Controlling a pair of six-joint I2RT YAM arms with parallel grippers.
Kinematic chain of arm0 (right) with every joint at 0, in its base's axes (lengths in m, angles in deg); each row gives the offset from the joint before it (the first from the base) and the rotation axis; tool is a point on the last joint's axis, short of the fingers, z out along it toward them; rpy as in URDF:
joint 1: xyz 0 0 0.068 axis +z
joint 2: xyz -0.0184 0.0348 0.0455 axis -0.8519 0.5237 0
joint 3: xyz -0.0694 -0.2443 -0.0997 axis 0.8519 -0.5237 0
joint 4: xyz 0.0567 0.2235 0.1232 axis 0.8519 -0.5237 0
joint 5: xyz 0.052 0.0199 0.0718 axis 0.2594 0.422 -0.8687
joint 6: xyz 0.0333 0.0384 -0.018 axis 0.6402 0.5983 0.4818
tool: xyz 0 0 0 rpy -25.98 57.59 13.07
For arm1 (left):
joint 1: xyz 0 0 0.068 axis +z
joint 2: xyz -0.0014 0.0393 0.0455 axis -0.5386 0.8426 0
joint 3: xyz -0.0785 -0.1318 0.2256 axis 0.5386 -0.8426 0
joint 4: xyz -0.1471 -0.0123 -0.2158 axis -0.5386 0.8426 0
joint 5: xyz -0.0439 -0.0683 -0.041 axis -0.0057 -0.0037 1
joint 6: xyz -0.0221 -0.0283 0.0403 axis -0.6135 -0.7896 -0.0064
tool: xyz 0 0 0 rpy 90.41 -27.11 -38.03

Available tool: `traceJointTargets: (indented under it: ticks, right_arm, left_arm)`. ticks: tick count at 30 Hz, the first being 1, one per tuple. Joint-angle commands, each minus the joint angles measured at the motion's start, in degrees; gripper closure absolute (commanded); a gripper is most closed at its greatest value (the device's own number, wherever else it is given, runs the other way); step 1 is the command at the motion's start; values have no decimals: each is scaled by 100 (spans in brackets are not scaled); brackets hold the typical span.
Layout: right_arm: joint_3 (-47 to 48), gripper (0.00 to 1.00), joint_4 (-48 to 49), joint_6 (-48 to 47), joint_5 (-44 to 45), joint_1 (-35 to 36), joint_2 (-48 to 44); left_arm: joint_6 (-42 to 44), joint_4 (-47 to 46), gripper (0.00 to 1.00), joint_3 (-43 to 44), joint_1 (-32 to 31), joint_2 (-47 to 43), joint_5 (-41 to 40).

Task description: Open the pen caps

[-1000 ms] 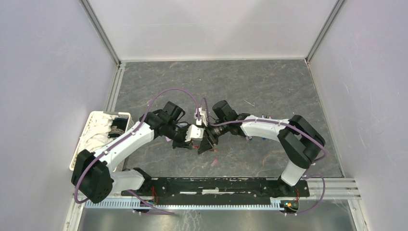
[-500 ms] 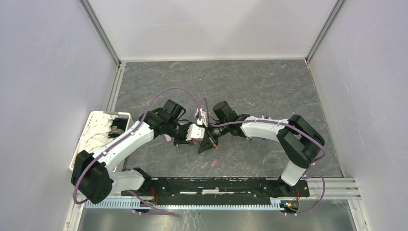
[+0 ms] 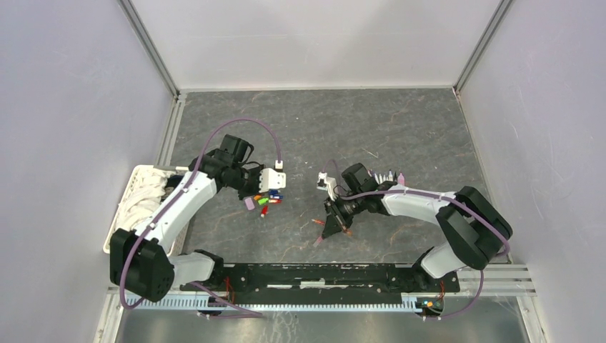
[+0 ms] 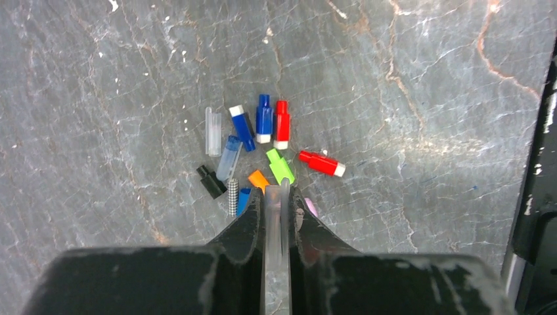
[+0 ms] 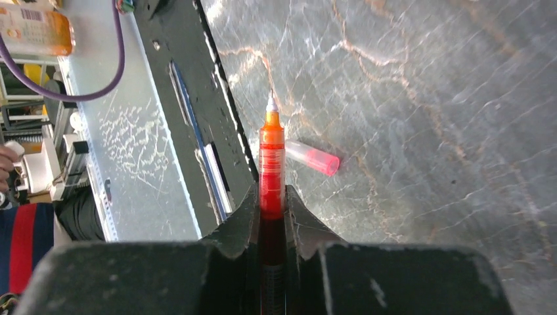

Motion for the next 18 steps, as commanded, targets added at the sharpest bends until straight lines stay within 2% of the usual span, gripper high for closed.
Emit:
traceJointTargets:
  ticks: [1, 4, 7, 9, 12, 14, 18]
  right_arm:
    - [303, 100, 332, 93, 17, -76, -169]
    - [439, 100, 650, 353, -308, -61, -21]
    - [692, 100, 570, 319, -65, -55, 32]
    - [859, 100, 389, 208, 690, -81, 1]
    - [1048, 100, 80, 62, 2600, -136, 32]
    - [1018, 100, 105, 84, 3577, -139, 57]
    - [865, 100, 315, 112, 4779, -144, 169]
  left_arm:
    - [-183, 8, 98, 18, -106, 57, 639]
    - [-564, -186, 98, -109, -422, -3, 952]
    - [-939, -449, 98, -188, -723, -89, 1004]
    - [-1142, -663, 98, -293, -805, -64, 977]
    - [-1405, -1198, 96, -608, -863, 122, 626]
    - [-1536, -1567, 92, -884, -876, 282, 377]
    - [-1662, -2184, 80, -1290, -955, 465, 9]
